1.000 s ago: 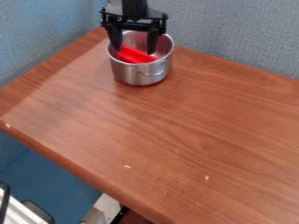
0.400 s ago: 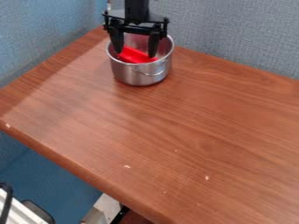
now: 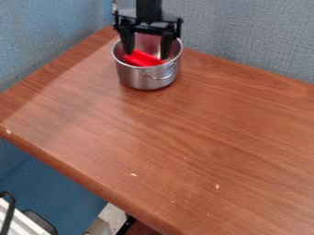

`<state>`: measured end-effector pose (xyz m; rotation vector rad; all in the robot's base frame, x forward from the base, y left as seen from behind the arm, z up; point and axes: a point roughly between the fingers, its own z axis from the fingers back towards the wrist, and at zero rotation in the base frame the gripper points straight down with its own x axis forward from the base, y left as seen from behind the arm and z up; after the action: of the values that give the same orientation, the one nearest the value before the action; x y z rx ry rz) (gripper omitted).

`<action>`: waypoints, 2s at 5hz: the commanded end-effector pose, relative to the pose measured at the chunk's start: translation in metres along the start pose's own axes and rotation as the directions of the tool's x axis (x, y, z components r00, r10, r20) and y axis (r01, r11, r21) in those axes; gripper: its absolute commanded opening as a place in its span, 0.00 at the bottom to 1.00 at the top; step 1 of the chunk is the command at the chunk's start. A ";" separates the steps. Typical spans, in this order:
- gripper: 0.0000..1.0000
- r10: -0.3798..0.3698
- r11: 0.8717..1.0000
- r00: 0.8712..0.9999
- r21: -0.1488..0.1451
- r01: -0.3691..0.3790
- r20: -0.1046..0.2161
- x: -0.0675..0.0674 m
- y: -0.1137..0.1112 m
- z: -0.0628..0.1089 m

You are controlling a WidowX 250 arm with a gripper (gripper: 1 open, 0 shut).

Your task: Move the red object from the metal pot to the table

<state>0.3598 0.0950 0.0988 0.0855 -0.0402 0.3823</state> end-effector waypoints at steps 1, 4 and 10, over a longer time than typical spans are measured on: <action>1.00 0.002 1.000 0.998 -0.009 -0.002 0.067 0.014 0.003 0.020; 0.00 -0.039 0.999 0.999 0.001 0.039 0.037 0.009 -0.004 0.004; 1.00 -0.109 0.993 0.992 -0.035 0.112 0.068 0.015 0.002 0.067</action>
<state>0.3722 0.0977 0.1510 0.0494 -0.0647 0.2750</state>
